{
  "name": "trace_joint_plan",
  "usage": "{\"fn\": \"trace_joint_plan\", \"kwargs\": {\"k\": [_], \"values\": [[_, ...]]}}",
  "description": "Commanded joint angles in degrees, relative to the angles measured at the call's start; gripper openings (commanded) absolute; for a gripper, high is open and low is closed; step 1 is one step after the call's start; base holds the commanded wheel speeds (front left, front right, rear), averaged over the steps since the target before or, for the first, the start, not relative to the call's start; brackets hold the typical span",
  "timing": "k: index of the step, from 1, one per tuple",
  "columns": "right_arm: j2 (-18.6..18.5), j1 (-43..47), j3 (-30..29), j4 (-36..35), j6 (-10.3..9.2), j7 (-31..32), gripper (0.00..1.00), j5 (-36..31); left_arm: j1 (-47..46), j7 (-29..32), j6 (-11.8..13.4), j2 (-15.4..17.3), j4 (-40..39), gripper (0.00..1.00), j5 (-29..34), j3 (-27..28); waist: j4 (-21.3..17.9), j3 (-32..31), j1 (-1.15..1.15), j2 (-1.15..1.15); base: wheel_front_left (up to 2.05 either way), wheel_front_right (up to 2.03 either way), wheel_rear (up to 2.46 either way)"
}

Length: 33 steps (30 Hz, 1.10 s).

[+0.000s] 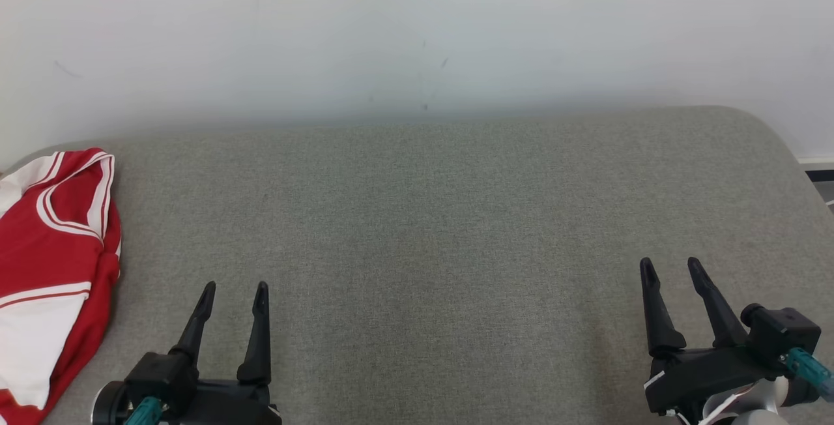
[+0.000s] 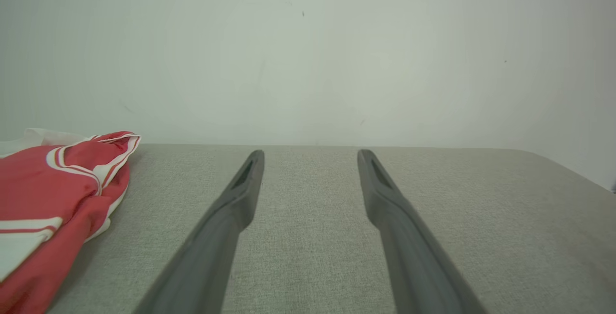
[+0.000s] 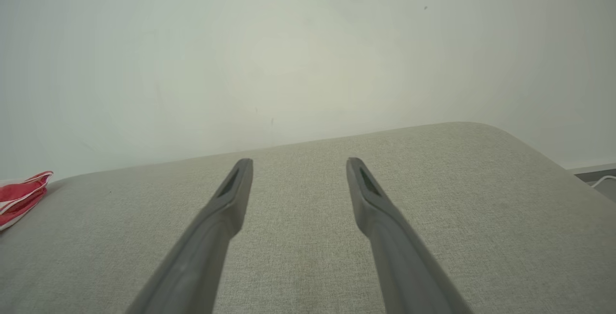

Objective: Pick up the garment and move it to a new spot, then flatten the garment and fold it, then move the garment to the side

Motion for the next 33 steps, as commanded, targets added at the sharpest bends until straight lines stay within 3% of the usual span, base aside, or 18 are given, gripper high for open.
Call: {"fn": "trace_joint_plan", "kwargs": {"k": [1,33], "values": [[-0.4,0.0,0.7,0.0,0.03,-0.9,1.0,-1.1,-0.4,0.3,0.2,0.5,-0.6,1.0,1.5,0.4,-0.1,0.0,0.0,0.0,0.0,0.0,0.0],[1.3,1.2,2.4,2.7,0.04,-7.6,1.0,-8.6,2.4,3.5,3.5,0.2,-1.1,1.0,10.1,1.4,-0.6,-0.2,0.0,0.0,0.0,0.0,0.0]]}}
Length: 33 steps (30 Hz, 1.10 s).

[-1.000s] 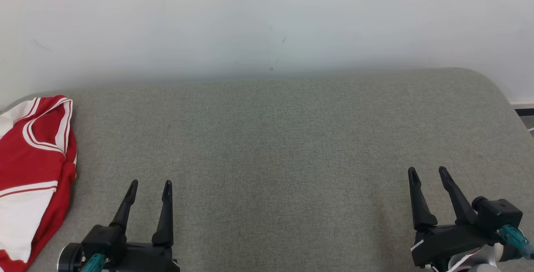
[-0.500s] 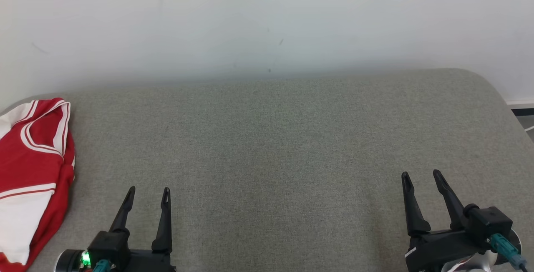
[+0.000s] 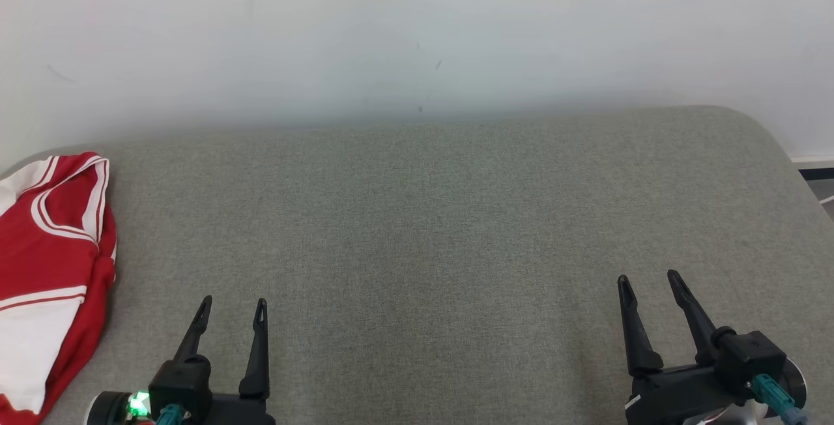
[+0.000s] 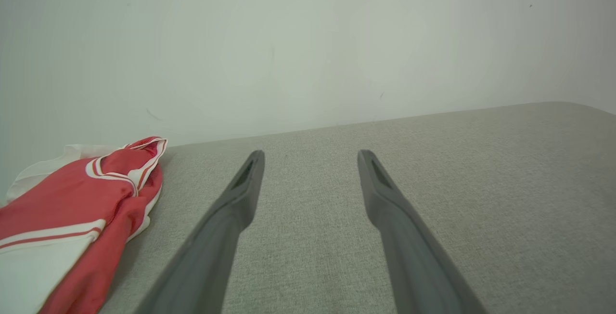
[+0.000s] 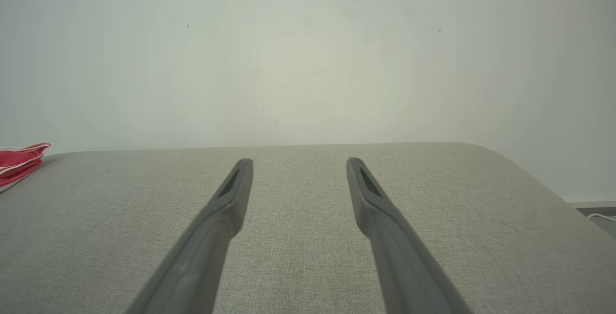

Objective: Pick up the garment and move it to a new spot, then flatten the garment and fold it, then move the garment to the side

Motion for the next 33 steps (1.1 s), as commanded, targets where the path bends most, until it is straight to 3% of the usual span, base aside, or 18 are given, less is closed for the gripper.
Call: {"fn": "trace_joint_plan", "kwargs": {"k": [1,33], "values": [[0.1,0.2,-0.2,0.1,0.03,-0.2,1.0,0.3,0.3,0.2,0.2,0.2,0.1,1.0,0.1,0.2,0.0,0.1,0.0,0.0,0.0,0.0,0.0],[0.6,0.4,-2.7,-0.6,0.04,3.7,1.0,0.6,0.0,1.7,1.1,0.8,-0.1,1.0,-2.8,-0.3,1.5,-0.2,0.0,0.0,0.0,0.0,0.0]]}}
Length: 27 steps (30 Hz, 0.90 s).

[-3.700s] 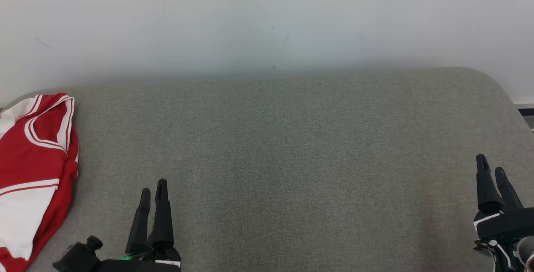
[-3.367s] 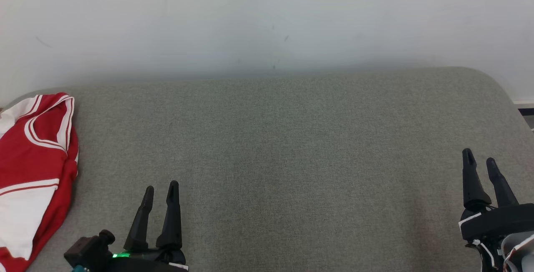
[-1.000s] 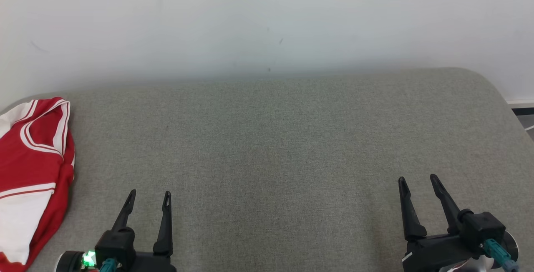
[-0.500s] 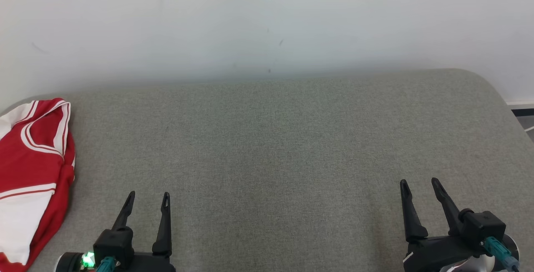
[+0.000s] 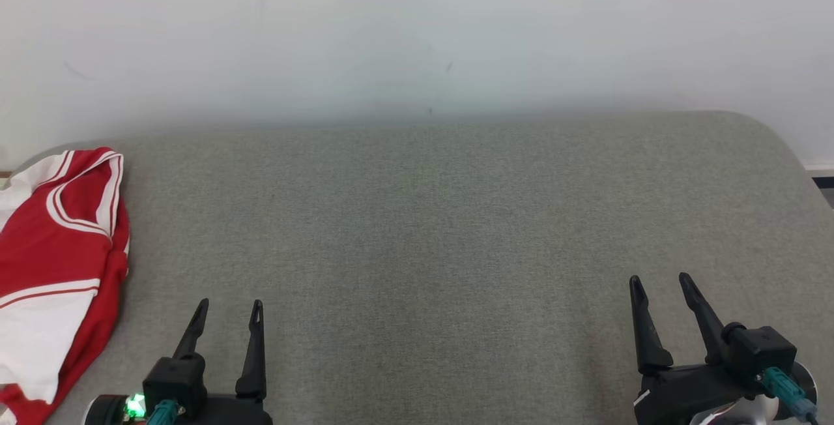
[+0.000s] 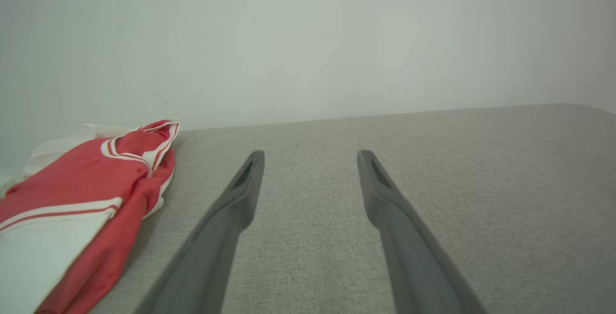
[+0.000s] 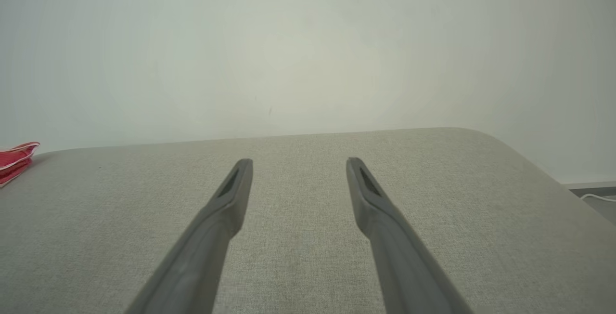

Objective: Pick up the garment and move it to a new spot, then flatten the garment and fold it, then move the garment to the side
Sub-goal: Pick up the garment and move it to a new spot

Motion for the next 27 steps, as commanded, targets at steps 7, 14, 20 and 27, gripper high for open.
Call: {"fn": "trace_joint_plan", "kwargs": {"k": [7,14,20,27], "values": [[-0.2,-0.1,0.0,-4.0,0.04,1.4,1.0,-0.3,-1.0,-0.1,0.9,0.3,-2.0,1.0,-0.5,0.2,4.1,0.0,0.0,0.0,0.0,0.0,0.0],[-0.3,0.7,0.9,-7.4,0.03,3.5,1.0,0.1,-0.8,0.5,1.8,0.8,-4.8,1.0,-0.4,0.7,10.5,0.2,0.0,0.0,0.0,0.0,0.0],[-0.1,1.2,2.0,-9.1,0.04,4.7,1.0,0.0,0.4,0.9,2.7,1.6,-6.4,1.0,-0.9,1.7,16.9,0.2,0.0,0.0,0.0,0.0,0.0],[0.2,1.1,3.6,-9.3,0.04,5.0,1.0,0.7,2.0,1.2,3.5,2.0,-7.4,1.0,-1.5,2.5,22.9,0.1,0.0,0.0,0.0,0.0,0.0]]}}
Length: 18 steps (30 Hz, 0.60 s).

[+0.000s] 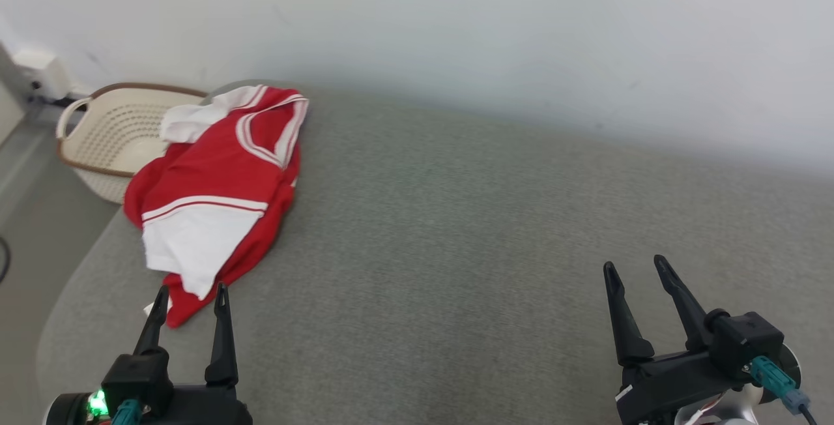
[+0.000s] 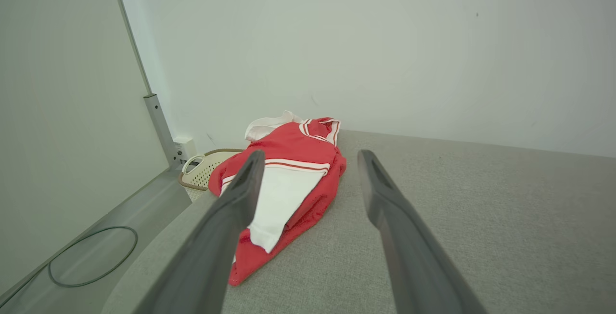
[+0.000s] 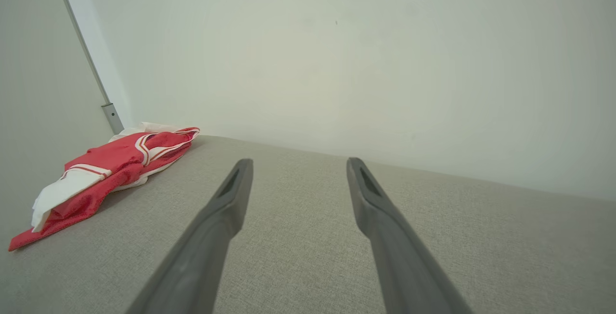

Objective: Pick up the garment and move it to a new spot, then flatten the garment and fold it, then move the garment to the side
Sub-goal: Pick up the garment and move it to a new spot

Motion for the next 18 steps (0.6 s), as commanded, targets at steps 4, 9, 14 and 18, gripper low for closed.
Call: {"fn": "trace_joint_plan", "kwargs": {"k": [4,9,14,18], "values": [[0.3,0.1,0.8,0.1,0.04,0.0,1.0,0.5,1.4,0.2,0.6,0.4,-0.6,1.0,-0.5,0.4,6.6,0.0,0.0,0.0,0.0,0.0,0.0],[0.3,-0.1,1.0,0.4,0.03,-0.3,1.0,0.6,1.6,0.3,0.7,0.6,-0.8,1.0,-0.9,0.5,8.1,0.0,0.0,0.0,0.0,0.0,0.0],[0.3,-0.2,1.2,0.8,0.04,-0.4,1.0,0.7,1.6,0.1,0.9,0.6,-0.9,1.0,-1.1,0.5,8.4,0.0,0.0,0.0,0.0,0.0,0.0],[0.3,-0.4,1.3,1.1,0.04,-0.5,1.0,1.1,1.6,0.1,1.1,0.6,-1.0,1.0,-1.4,0.5,8.3,0.1,0.0,0.0,0.0,0.0,0.0]]}}
